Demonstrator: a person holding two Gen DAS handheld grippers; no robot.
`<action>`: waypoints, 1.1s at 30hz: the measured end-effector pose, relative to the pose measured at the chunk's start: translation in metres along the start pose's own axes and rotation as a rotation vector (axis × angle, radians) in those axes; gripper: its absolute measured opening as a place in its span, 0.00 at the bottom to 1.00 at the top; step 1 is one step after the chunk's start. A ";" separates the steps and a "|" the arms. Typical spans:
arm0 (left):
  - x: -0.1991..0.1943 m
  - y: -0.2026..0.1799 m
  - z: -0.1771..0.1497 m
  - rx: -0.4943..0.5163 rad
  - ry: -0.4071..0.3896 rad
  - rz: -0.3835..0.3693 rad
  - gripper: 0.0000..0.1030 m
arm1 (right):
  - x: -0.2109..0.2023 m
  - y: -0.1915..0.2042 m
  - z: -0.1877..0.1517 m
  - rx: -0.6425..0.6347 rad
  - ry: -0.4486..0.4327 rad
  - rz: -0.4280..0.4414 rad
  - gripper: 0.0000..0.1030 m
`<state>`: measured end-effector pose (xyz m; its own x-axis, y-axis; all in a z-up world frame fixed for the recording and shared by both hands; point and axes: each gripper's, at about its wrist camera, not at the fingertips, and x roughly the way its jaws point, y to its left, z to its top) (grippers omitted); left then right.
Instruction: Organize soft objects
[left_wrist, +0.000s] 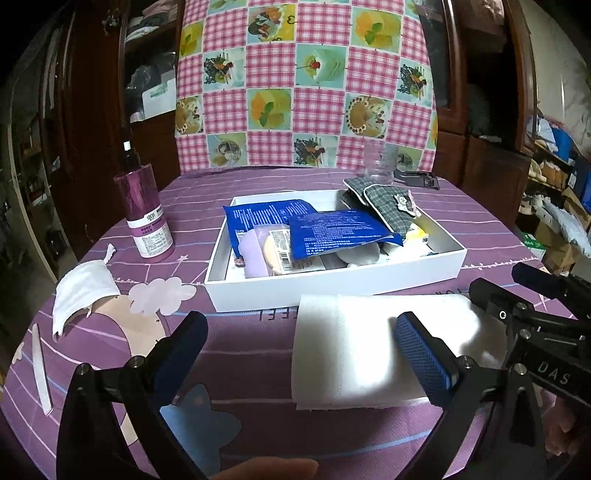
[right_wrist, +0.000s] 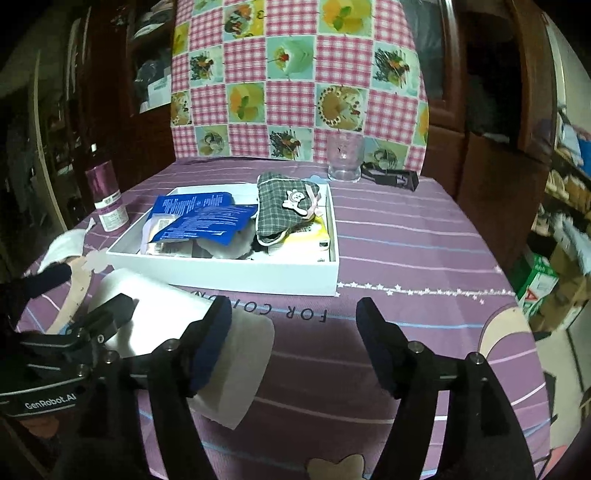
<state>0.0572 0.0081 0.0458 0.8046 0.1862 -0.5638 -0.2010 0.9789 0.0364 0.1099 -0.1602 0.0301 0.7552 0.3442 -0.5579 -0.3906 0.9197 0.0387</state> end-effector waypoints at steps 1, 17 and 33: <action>0.000 0.000 0.000 0.001 -0.001 0.002 1.00 | 0.000 0.000 0.000 0.001 0.001 0.000 0.69; 0.000 0.000 0.000 0.002 0.000 0.002 1.00 | 0.000 0.000 0.000 0.001 0.001 -0.001 0.70; 0.002 -0.001 -0.002 -0.005 0.006 -0.009 1.00 | 0.002 -0.003 0.000 0.012 0.007 -0.007 0.75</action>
<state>0.0583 0.0077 0.0432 0.8032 0.1774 -0.5687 -0.1969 0.9800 0.0276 0.1122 -0.1620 0.0291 0.7539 0.3364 -0.5643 -0.3791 0.9243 0.0445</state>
